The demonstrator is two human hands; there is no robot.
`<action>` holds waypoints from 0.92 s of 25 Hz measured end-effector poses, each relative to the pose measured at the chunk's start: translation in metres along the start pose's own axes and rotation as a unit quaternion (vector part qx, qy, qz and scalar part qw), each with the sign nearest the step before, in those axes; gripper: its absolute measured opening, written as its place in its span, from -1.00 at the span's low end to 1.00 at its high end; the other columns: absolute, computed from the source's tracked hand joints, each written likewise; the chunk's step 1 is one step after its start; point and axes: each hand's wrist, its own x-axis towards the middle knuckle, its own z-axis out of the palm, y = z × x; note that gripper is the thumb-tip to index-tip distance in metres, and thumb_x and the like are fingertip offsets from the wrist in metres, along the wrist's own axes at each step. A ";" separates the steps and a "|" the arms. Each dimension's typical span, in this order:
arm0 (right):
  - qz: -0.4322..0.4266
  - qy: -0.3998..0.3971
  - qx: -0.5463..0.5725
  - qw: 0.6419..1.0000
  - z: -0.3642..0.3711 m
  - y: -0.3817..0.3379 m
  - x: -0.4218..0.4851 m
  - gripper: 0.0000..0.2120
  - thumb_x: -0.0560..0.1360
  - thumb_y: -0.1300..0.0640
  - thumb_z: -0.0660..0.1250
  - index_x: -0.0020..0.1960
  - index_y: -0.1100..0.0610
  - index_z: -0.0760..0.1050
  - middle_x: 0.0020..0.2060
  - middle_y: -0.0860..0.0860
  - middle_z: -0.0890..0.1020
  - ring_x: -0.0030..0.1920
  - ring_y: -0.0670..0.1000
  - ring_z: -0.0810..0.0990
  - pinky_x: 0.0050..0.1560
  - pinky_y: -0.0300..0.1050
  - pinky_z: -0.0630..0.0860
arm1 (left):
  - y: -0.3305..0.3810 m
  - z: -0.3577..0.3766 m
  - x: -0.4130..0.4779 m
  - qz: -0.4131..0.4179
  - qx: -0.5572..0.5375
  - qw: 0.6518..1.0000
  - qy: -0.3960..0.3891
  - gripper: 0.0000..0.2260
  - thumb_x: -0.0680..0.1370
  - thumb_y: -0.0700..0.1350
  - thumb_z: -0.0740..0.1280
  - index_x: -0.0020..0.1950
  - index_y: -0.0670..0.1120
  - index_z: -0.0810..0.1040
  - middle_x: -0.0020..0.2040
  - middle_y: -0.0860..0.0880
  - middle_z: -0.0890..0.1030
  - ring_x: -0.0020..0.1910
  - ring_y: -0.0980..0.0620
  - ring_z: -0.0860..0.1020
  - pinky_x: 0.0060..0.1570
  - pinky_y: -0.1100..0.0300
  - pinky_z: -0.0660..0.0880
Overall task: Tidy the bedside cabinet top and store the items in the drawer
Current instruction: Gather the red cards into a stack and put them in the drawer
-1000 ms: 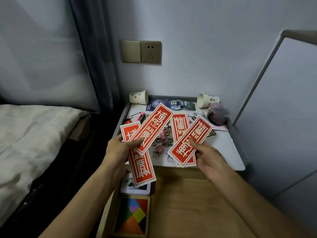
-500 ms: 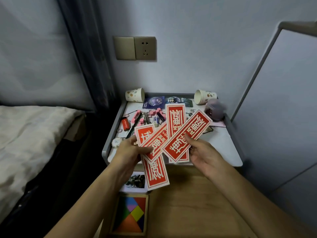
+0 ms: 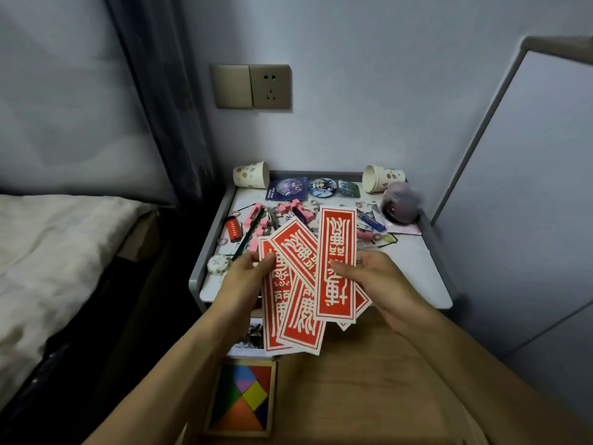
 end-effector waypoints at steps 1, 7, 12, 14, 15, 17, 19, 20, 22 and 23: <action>0.000 -0.003 -0.004 1.000 0.003 0.002 -0.001 -0.85 0.55 0.09 0.36 0.10 0.08 0.60 -0.09 0.00 0.73 -0.09 0.04 0.73 -0.06 -0.03 0.63 | -0.001 0.003 -0.001 -0.013 -0.002 1.000 -0.016 -0.79 0.65 0.01 0.19 0.09 -0.09 0.51 -0.22 -0.02 0.72 -0.20 -0.02 0.71 -0.21 0.07 0.60; -0.014 0.041 0.006 0.999 0.006 0.005 0.001 -0.85 0.57 0.08 0.33 0.10 0.07 0.59 -0.12 -0.04 0.74 -0.12 -0.01 0.73 -0.16 -0.14 0.61 | 0.002 0.003 0.001 -0.121 -0.125 0.969 -0.176 -0.74 0.56 -0.28 0.31 0.25 -0.25 0.46 0.06 -0.26 0.67 0.03 -0.22 0.67 -0.10 -0.02 0.63; -0.016 0.051 0.011 0.999 0.009 0.007 0.001 -0.84 0.55 0.05 0.36 0.11 0.05 0.58 -0.12 -0.05 0.73 -0.13 0.00 0.73 -0.09 -0.06 0.62 | 0.000 0.004 -0.002 -0.107 -0.091 0.976 -0.168 -0.68 0.50 -0.32 0.40 0.24 -0.20 0.51 0.06 -0.23 0.68 0.03 -0.23 0.67 -0.05 -0.07 0.63; -0.014 0.060 0.028 0.998 0.007 0.007 0.002 -0.82 0.54 0.05 0.36 0.11 0.06 0.58 -0.12 -0.04 0.73 -0.13 0.01 0.73 -0.06 -0.03 0.62 | -0.002 0.004 -0.001 -0.098 -0.089 0.983 -0.130 -0.74 0.53 -0.34 0.35 0.22 -0.20 0.51 0.01 -0.21 0.70 0.00 -0.21 0.68 -0.04 -0.09 0.63; -0.011 0.066 0.038 0.997 0.005 0.007 0.003 -0.82 0.54 0.04 0.36 0.11 0.06 0.57 -0.11 -0.04 0.73 -0.13 0.01 0.73 -0.04 -0.01 0.62 | -0.003 0.003 0.000 -0.094 -0.088 0.986 -0.108 -0.76 0.55 -0.34 0.32 0.20 -0.19 0.51 -0.01 -0.20 0.70 -0.02 -0.20 0.69 -0.04 -0.11 0.63; 0.000 0.065 0.060 0.996 0.002 0.008 0.002 -0.82 0.54 0.04 0.36 0.11 0.06 0.58 -0.10 -0.02 0.73 -0.11 0.04 0.73 0.01 0.05 0.61 | -0.004 0.002 0.000 -0.089 -0.091 0.990 -0.068 -0.79 0.57 -0.33 0.29 0.19 -0.17 0.50 -0.05 -0.18 0.71 -0.05 -0.18 0.70 -0.02 -0.14 0.62; 0.012 0.048 0.079 0.996 0.002 0.010 0.001 -0.82 0.55 0.05 0.35 0.11 0.08 0.58 -0.09 0.01 0.73 -0.09 0.06 0.73 0.01 0.06 0.61 | -0.005 0.002 0.000 -0.085 -0.101 0.990 -0.050 -0.81 0.60 -0.29 0.26 0.19 -0.16 0.50 -0.06 -0.16 0.71 -0.06 -0.17 0.70 -0.03 -0.13 0.62; 0.017 0.043 0.083 0.995 0.003 0.011 0.000 -0.82 0.55 0.06 0.35 0.11 0.08 0.59 -0.09 0.02 0.73 -0.09 0.07 0.73 0.00 0.05 0.61 | -0.005 0.002 0.000 -0.084 -0.108 0.989 -0.050 -0.82 0.61 -0.26 0.26 0.20 -0.16 0.50 -0.05 -0.16 0.71 -0.06 -0.17 0.70 -0.04 -0.12 0.62; 0.023 0.038 0.080 0.996 0.004 0.013 -0.001 -0.83 0.55 0.06 0.36 0.11 0.08 0.59 -0.09 0.03 0.73 -0.09 0.07 0.73 0.01 0.06 0.61 | -0.003 0.002 0.000 -0.086 -0.124 0.987 -0.053 -0.82 0.62 -0.21 0.26 0.21 -0.17 0.51 -0.03 -0.17 0.71 -0.04 -0.17 0.70 -0.04 -0.10 0.62; 0.023 0.036 0.076 0.996 0.004 0.013 -0.001 -0.82 0.55 0.07 0.36 0.12 0.08 0.59 -0.08 0.03 0.73 -0.09 0.07 0.73 0.03 0.07 0.61 | -0.002 0.002 -0.001 -0.089 -0.128 0.986 -0.055 -0.82 0.61 -0.19 0.27 0.21 -0.17 0.51 -0.03 -0.17 0.71 -0.05 -0.17 0.70 -0.07 -0.09 0.62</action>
